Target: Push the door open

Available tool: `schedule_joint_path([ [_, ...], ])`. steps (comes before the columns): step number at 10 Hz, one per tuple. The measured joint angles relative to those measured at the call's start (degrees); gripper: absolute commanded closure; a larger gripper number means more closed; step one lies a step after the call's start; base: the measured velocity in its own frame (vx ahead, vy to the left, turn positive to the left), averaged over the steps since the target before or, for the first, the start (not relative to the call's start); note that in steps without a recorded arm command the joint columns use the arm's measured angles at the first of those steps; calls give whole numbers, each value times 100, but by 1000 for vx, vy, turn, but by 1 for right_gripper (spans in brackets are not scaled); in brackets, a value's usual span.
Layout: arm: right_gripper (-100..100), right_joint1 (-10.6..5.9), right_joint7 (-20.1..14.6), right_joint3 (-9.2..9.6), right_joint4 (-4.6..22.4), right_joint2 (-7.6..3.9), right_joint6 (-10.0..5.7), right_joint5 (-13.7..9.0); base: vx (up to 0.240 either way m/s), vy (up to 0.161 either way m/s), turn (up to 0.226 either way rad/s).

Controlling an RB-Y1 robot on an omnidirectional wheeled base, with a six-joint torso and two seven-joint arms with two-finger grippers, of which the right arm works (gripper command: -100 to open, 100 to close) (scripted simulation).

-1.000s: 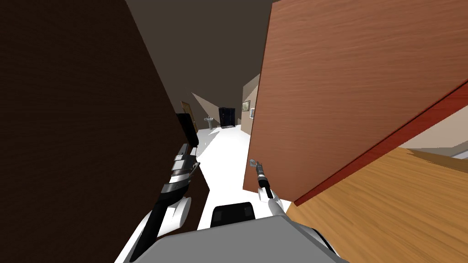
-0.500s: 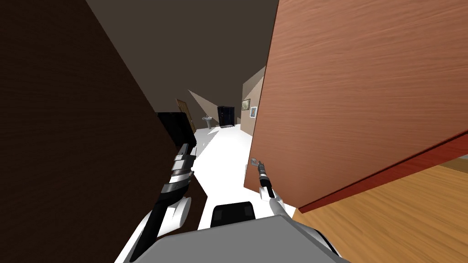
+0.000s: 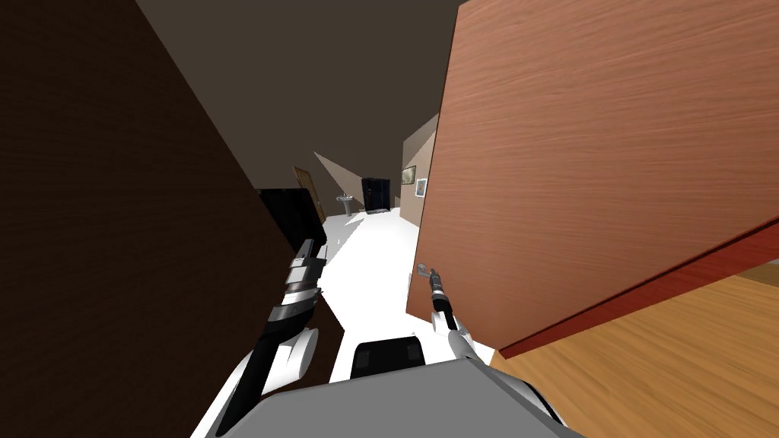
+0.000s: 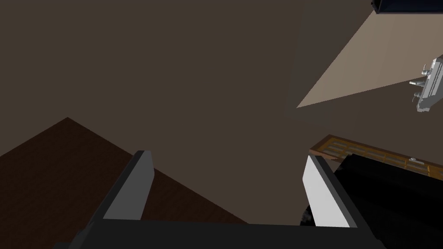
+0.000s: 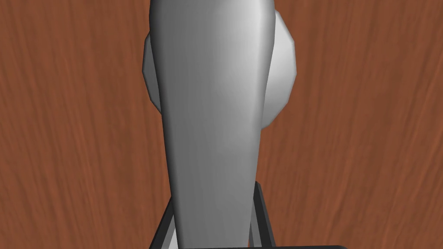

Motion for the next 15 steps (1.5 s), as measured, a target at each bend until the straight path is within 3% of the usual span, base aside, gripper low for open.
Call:
schedule_joint_path([
  [2, 100, 292, 15, 17, -582, 145, 298, 22, 91, 10, -40],
  [4, 100, 125, 82, -100, -299, 86, 175, -47, 165, 23, -55],
  [6, 100, 290, 108, -168, -643, 149, 319, -78, 139, 6, -47],
  [8, 100, 30, 191, -315, -182, 56, 65, -158, 127, 6, -41],
  [10, 100, 93, 200, -347, -277, 72, 80, -172, 27, 0, -3],
  [12, 100, 315, 244, -354, -760, 234, 335, -163, 100, 16, -44],
  [13, 100, 274, 274, -396, -680, 225, 325, -185, 54, 13, -16],
  [14, 100, 146, 291, -446, -427, 161, 198, -216, 138, 22, -105],
  [15, 100, 144, 352, -525, -429, 239, 167, -253, 204, 40, -77],
])
